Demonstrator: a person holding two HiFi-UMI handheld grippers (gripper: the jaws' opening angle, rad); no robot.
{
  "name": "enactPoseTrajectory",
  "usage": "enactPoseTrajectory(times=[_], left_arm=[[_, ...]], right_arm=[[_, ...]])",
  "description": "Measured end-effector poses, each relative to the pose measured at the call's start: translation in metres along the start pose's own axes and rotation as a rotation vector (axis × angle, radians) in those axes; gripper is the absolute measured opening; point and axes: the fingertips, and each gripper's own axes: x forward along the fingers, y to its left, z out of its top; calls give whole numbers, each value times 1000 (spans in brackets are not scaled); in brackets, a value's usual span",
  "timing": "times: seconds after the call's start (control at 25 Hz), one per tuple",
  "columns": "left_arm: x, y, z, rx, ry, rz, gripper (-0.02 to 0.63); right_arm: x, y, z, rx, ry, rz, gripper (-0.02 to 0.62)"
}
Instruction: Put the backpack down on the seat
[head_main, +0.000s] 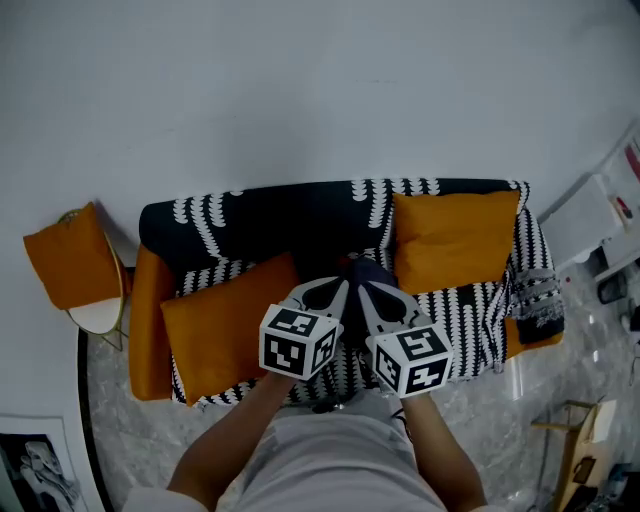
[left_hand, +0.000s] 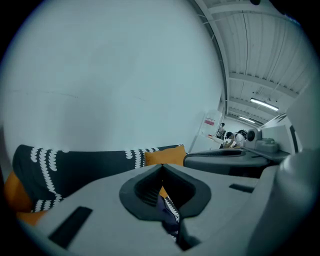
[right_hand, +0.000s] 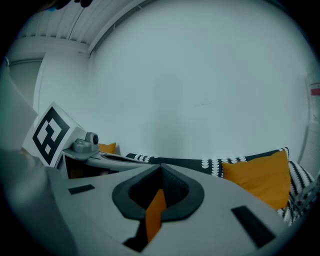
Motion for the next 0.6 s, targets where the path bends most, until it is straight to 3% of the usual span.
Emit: enactPoseTrajectory(times=[0.6], left_arm=[[2,-4,-15,-15,23,2,6]], right_arm=[[-7,-3,-7,3,0,-8,0]])
